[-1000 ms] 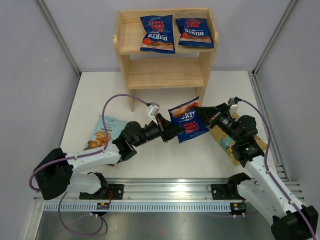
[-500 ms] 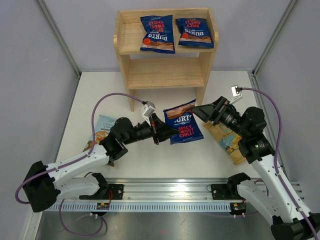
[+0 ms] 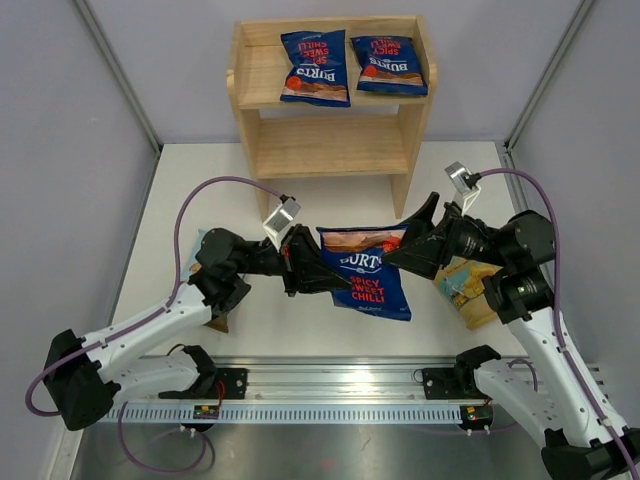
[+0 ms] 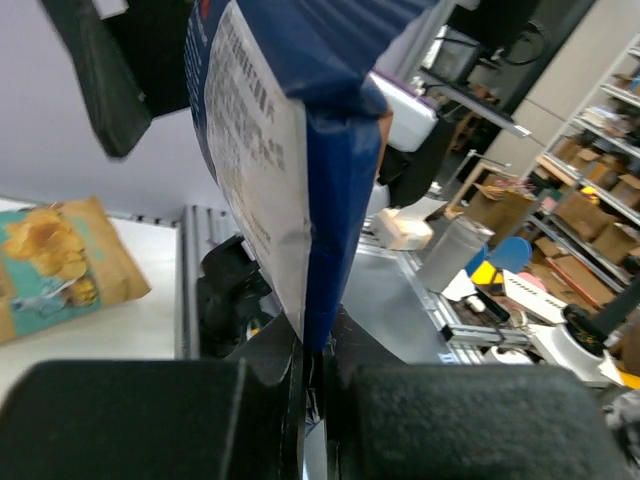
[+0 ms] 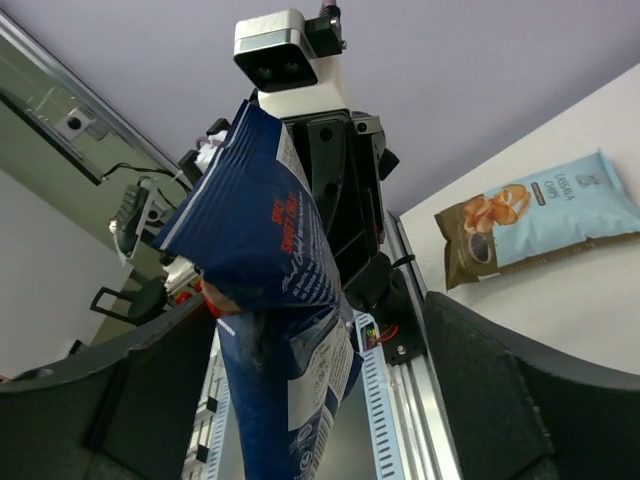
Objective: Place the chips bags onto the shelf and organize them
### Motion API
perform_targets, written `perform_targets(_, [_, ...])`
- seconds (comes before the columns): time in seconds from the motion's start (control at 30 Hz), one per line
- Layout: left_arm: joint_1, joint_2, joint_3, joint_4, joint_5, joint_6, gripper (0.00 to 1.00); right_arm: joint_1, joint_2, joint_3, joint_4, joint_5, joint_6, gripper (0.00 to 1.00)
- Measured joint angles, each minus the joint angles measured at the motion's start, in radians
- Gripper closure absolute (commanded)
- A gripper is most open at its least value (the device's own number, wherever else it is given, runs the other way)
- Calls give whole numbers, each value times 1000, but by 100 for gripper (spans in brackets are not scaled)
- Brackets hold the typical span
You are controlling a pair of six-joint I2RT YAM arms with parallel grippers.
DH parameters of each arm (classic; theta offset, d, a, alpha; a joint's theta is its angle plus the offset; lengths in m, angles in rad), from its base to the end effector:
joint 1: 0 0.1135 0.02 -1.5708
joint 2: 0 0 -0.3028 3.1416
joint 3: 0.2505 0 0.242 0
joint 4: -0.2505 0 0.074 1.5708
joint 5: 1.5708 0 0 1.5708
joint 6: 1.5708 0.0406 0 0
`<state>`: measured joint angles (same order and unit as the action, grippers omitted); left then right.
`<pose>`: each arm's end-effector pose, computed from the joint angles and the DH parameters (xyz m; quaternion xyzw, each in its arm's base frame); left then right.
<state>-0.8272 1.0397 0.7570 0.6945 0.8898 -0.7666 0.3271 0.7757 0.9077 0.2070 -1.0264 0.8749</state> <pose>0.1120 -0.1684 0.4066 0.3749 0.4832 -0.7049 0.3593 0.1005 0.0708 0.4475 -0.2497 0.5929 0.6360 0.4261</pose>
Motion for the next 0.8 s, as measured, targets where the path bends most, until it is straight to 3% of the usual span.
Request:
perform_targets(0.1, [0,28,52,9,33,-37,94,0,14,0,55,-31,56,19])
perform_targets(0.27, [0,75,131,-67,52,-56,95,0,26,0,93,-42,108,21])
perform_targets(0.57, [11,141,253,-379,13,40,98,0,14,51,-24,-60,63,37])
perform_targets(0.67, [19,153,270,-437,11,67,98,0,14,76,-115,-55,7,49])
perform_targets(0.8, [22,156,296,-516,16,110,92,-1,19,111,-258,-18,-87,87])
